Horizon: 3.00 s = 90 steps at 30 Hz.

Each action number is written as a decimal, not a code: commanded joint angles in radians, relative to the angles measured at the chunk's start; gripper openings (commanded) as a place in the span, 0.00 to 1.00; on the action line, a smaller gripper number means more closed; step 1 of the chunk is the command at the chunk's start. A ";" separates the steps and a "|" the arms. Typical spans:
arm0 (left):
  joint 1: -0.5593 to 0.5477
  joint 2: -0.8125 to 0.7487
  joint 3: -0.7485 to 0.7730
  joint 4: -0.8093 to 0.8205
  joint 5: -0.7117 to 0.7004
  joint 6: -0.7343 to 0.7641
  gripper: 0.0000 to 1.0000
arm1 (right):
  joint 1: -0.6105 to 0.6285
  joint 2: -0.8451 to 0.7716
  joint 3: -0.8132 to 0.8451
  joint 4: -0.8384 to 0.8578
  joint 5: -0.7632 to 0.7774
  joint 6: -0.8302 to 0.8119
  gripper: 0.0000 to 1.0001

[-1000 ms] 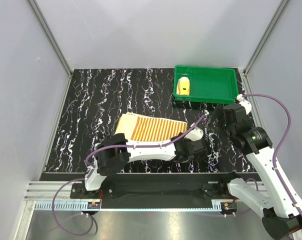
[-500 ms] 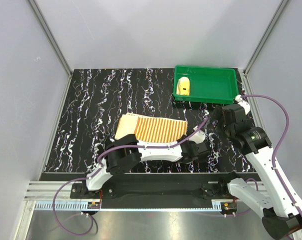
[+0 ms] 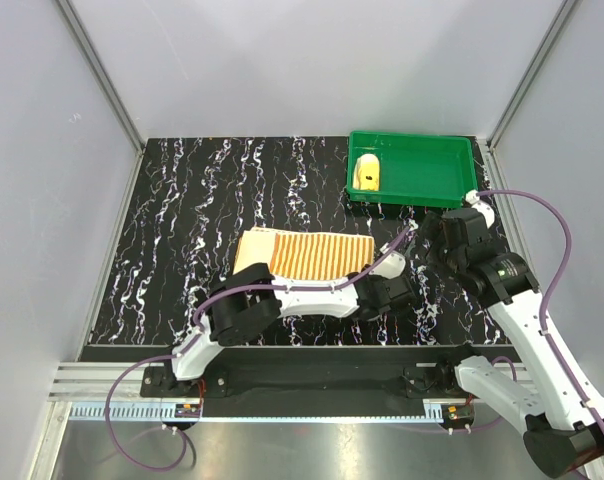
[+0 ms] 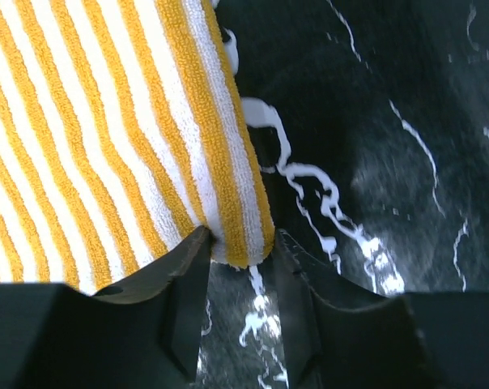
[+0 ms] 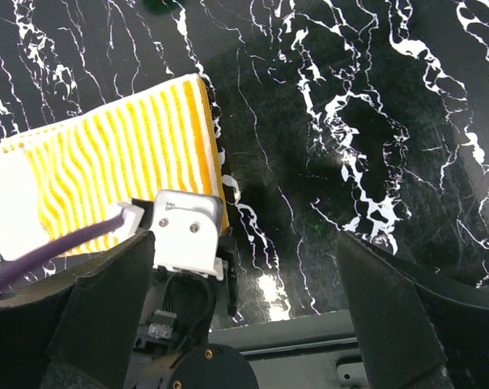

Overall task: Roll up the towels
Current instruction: Roll the towel

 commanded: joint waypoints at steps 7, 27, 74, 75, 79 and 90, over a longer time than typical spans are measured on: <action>0.050 0.023 -0.069 0.102 0.036 -0.002 0.03 | -0.006 0.029 -0.025 0.079 -0.029 0.009 1.00; 0.084 -0.617 -0.761 0.648 0.341 -0.245 0.00 | -0.007 0.072 -0.051 0.266 -0.317 0.077 1.00; 0.322 -0.845 -1.366 0.951 0.510 -1.085 0.00 | 0.218 0.530 -0.395 0.935 -0.593 0.123 0.79; 0.328 -0.845 -1.366 0.952 0.515 -1.082 0.00 | 0.220 0.556 -0.392 0.936 -0.589 0.121 0.79; 0.345 -0.835 -1.367 0.958 0.536 -1.069 0.00 | 0.225 0.612 -0.381 0.998 -0.581 0.118 0.78; 0.360 -0.706 -1.374 1.081 0.622 -1.069 0.00 | 0.231 0.762 -0.328 1.088 -0.581 0.108 0.76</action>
